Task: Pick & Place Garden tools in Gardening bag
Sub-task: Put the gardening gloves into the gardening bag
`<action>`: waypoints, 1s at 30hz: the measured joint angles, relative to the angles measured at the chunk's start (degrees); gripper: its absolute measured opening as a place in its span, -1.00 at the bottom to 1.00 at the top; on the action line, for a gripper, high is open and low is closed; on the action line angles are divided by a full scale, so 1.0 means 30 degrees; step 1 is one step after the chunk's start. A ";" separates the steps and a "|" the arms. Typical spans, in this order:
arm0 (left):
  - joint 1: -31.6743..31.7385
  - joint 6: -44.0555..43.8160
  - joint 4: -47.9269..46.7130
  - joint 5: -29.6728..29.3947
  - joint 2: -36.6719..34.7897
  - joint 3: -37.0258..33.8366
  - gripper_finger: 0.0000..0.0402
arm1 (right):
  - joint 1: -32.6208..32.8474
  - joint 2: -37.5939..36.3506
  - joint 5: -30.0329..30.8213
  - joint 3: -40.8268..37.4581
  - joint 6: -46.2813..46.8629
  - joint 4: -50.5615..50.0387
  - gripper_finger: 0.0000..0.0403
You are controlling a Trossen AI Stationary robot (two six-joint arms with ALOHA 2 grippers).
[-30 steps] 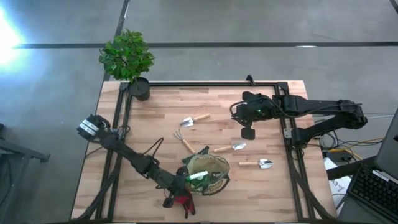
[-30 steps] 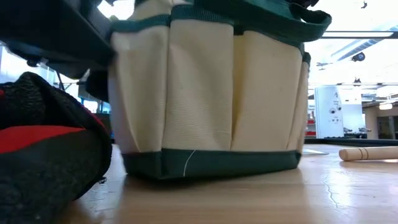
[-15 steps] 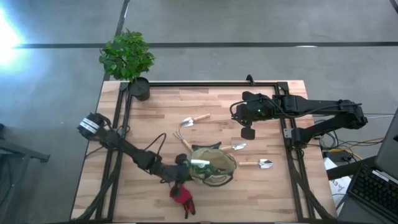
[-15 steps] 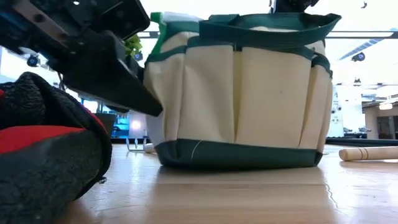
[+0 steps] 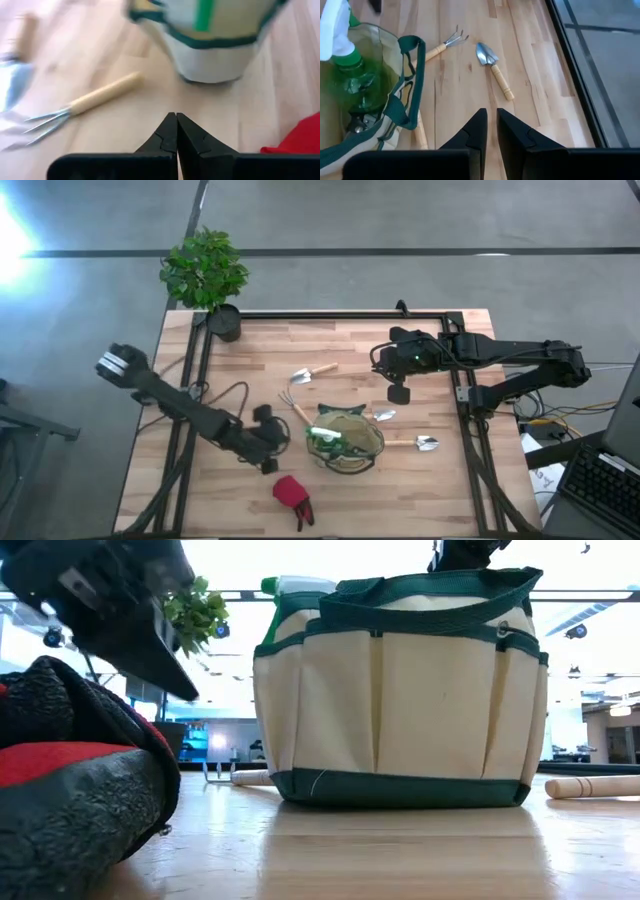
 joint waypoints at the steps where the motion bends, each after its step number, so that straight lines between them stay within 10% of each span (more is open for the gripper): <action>1: -0.0191 -0.0689 -0.0914 -0.0361 -0.0758 0.0000 -1.00 | 0.0000 0.0000 -0.0002 0.0000 0.0132 -0.0179 -0.83; 14: -0.1861 0.0185 -0.1760 0.5137 -0.3893 0.1174 -0.91 | 0.0000 0.0000 0.0001 -0.0007 0.0441 -0.0199 -0.83; 30: -0.1670 0.1760 -0.2648 0.8228 0.2683 0.5372 0.28 | 0.0000 0.0000 0.0029 -0.0007 0.0290 -0.0013 -0.83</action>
